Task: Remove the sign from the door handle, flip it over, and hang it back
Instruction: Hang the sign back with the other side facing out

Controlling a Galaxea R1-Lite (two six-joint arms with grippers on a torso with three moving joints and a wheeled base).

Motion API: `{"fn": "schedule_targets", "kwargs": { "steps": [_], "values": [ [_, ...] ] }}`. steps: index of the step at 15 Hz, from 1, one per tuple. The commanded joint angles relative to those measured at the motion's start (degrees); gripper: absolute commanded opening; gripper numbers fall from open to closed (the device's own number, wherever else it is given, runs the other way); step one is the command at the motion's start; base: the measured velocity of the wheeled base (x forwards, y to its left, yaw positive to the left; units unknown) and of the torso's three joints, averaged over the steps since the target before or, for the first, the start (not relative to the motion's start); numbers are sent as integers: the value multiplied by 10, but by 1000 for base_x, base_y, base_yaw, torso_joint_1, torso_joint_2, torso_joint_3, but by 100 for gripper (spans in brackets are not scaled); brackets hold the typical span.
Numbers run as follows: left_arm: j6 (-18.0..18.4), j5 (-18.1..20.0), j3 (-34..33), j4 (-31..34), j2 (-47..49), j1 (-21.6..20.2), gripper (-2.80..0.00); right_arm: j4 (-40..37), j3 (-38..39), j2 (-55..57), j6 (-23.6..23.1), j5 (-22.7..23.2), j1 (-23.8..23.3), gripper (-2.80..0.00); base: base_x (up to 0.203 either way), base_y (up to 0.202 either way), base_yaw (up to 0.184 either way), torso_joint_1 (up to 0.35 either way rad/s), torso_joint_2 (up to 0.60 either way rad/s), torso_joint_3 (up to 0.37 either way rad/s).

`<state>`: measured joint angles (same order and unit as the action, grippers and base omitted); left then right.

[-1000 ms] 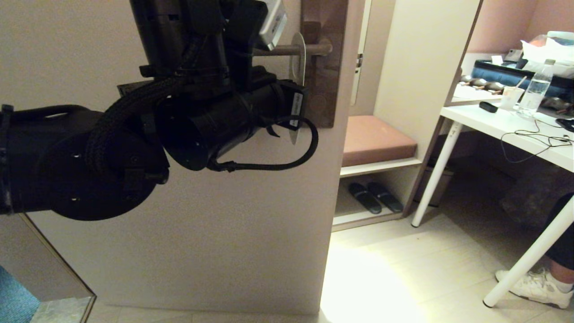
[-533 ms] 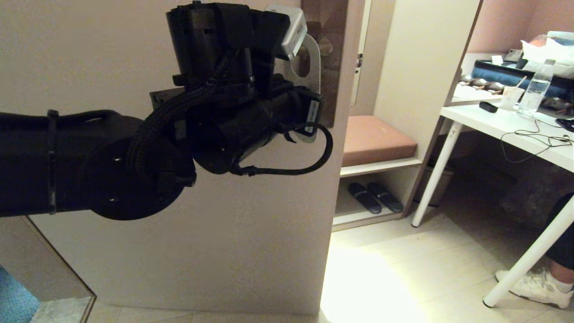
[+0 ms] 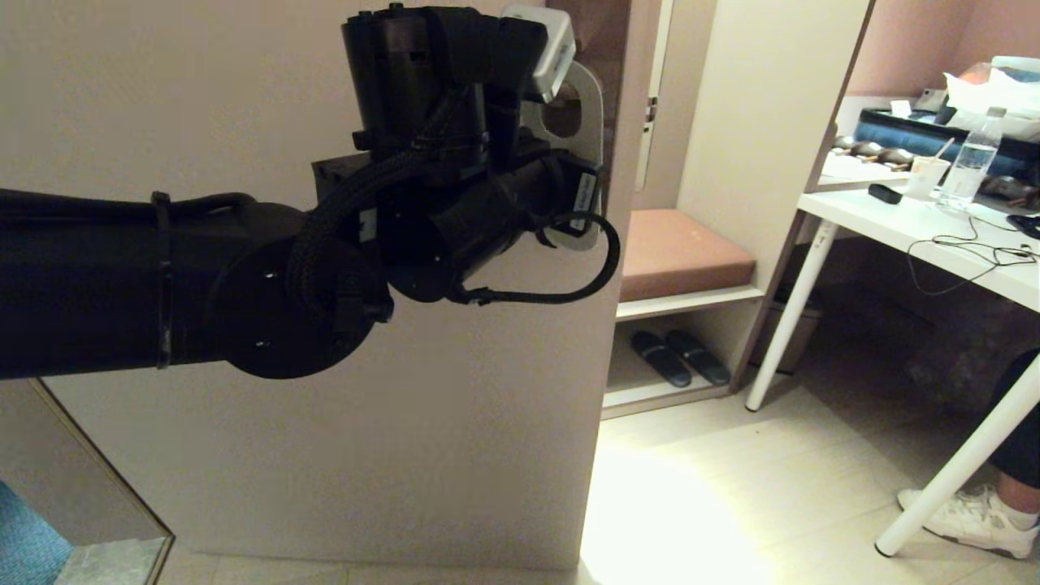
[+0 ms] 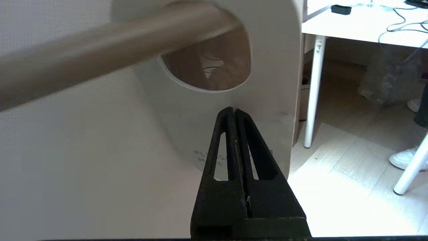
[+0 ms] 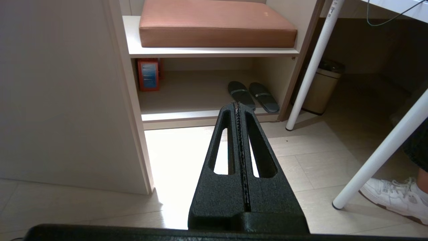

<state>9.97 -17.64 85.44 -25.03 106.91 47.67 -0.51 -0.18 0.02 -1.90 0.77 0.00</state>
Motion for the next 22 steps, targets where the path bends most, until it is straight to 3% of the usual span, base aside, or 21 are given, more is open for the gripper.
{"fn": "schedule_targets", "kwargs": {
  "steps": [1, 22],
  "values": [
    [1, -2, 2, -1, 6, 6, -280, 0, 0, 0, 0, 0, 0, -280, 0, 0, 0, 0, 0, 0],
    [15, 0, 67, -2, 76, 21, -280, 0, 0, 0, 0, 0, 0, -280, 0, 0, 0, 0, 0, 0]
  ]
}}
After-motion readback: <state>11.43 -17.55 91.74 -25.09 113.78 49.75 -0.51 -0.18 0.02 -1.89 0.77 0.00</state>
